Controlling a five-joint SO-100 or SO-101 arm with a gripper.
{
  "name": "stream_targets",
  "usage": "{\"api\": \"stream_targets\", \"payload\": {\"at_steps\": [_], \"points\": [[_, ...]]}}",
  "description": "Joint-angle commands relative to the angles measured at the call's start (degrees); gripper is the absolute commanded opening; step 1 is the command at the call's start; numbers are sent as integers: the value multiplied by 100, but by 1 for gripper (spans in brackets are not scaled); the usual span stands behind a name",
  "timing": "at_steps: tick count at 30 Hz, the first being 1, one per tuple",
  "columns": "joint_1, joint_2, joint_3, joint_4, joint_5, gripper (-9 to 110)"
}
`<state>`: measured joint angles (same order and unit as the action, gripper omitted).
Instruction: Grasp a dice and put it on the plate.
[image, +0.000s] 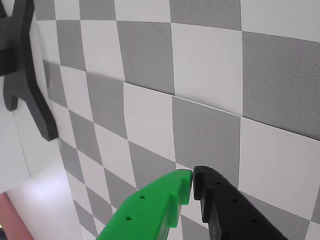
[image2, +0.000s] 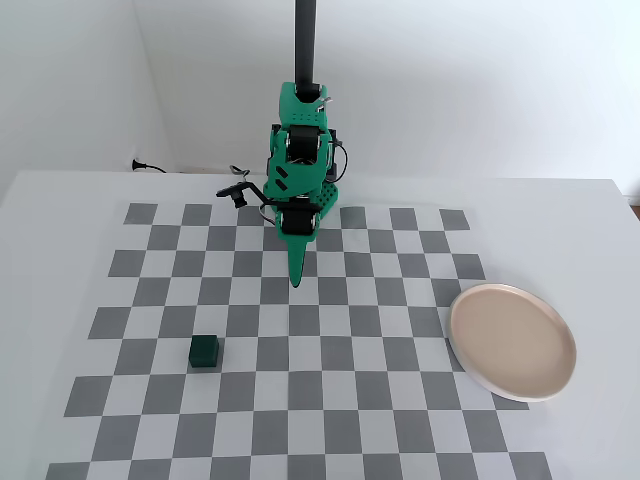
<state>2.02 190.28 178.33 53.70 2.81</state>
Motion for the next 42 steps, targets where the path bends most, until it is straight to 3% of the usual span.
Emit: {"api": "stream_targets", "payload": {"at_steps": [1,42], "points": [[-9,79,-105,35,0,-4],[26,79,-114,35,105,-4]]}}
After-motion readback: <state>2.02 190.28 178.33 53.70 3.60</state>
